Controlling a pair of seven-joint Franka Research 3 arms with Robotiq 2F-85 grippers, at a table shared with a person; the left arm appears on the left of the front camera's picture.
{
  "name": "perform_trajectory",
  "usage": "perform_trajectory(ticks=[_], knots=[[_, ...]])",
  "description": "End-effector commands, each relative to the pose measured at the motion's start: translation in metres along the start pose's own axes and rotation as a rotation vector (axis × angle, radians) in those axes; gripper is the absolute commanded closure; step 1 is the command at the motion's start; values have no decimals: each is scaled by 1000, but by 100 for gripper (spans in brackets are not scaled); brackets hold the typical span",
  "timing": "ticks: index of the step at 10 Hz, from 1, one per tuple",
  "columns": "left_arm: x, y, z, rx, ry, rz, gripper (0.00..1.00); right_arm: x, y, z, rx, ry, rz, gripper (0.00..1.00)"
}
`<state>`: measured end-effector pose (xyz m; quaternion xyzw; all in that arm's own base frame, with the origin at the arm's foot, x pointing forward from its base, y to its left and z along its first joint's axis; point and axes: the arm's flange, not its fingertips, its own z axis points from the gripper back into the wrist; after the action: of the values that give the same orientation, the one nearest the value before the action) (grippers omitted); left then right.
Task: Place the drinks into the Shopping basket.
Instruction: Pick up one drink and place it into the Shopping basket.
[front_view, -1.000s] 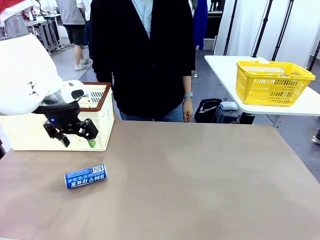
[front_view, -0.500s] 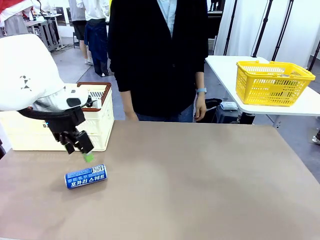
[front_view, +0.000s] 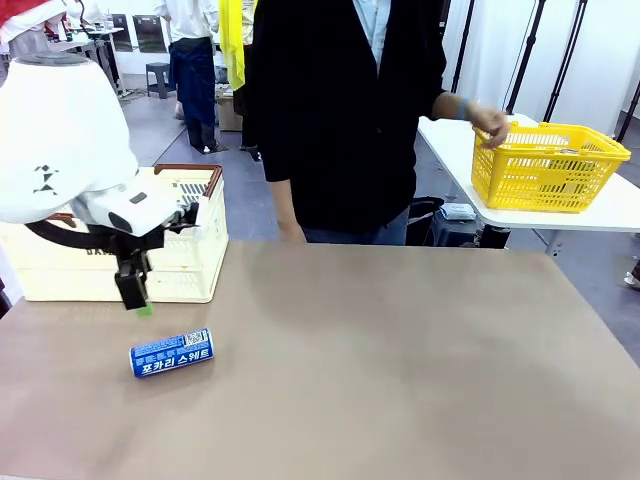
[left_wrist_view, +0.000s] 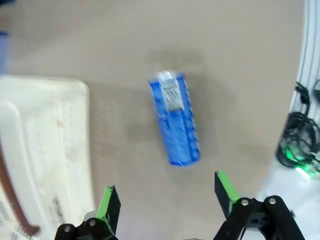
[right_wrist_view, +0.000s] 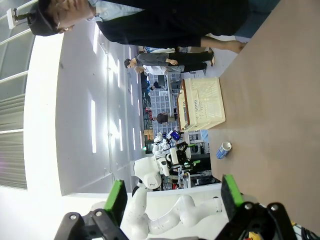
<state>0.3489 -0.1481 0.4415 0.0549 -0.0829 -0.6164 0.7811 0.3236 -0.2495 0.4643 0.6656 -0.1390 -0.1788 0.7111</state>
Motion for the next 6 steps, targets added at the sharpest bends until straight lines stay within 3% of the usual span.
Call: perform_trajectory(ticks=[1, 2, 6], knots=[[-24, -28, -28, -30, -113, -2, 0, -4, 2, 1, 0, 10, 8, 0], [0, 0, 0, 0, 0, 0, 0, -4, 2, 1, 0, 10, 8, 0], [4, 1, -2, 0, -25, -15, 0, -4, 2, 1, 0, 10, 8, 0]])
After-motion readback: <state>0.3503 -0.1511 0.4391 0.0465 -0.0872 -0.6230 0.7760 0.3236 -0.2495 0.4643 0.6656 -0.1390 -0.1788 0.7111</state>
